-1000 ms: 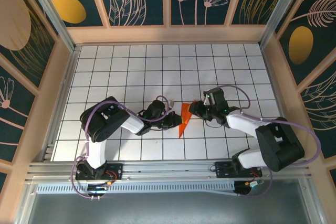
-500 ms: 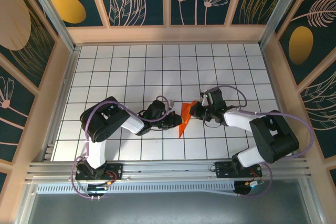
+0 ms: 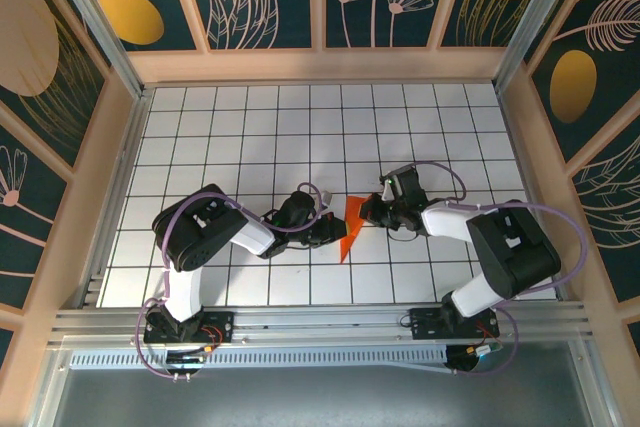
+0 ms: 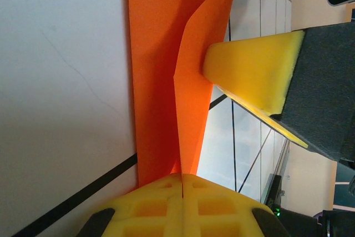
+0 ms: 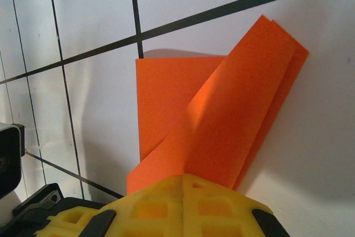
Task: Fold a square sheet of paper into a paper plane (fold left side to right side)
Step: Fold the wing for the fifth time at the center of the table.
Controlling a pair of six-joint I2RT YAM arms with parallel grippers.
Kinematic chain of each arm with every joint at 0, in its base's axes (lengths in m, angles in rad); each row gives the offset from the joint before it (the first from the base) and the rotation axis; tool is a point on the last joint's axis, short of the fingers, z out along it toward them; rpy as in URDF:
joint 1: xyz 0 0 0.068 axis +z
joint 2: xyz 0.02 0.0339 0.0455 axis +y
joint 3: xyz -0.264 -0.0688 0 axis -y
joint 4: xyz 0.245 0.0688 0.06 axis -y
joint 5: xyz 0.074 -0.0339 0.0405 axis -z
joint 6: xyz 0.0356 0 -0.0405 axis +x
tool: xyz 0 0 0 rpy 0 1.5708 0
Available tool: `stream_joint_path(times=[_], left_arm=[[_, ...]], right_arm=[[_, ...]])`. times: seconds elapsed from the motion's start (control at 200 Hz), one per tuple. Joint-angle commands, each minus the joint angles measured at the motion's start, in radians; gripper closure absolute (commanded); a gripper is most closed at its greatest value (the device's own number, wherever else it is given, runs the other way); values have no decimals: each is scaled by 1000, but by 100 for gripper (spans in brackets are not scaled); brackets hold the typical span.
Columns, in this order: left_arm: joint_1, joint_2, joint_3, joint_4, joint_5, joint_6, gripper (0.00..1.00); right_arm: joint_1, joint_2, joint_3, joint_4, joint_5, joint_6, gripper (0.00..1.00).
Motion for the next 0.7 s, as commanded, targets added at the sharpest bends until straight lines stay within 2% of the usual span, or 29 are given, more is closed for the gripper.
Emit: stream_joint_path(times=[0.0,0.465,0.55,0.696], left_arm=[[7,45,-15,-106,-110,19,100],[7,17,-20,-93,-97,16,100],[7,-20,-19,-104,-96,22,91],[7,-119,6,-182,-111,55,84]], right_arm=[[2,20,16,14,27,-20,95],[-18,43,-74,25,30,-2,100],[-21,43,-100,34,30,-3,100],[-21,53,-126,44,28,-8,100]])
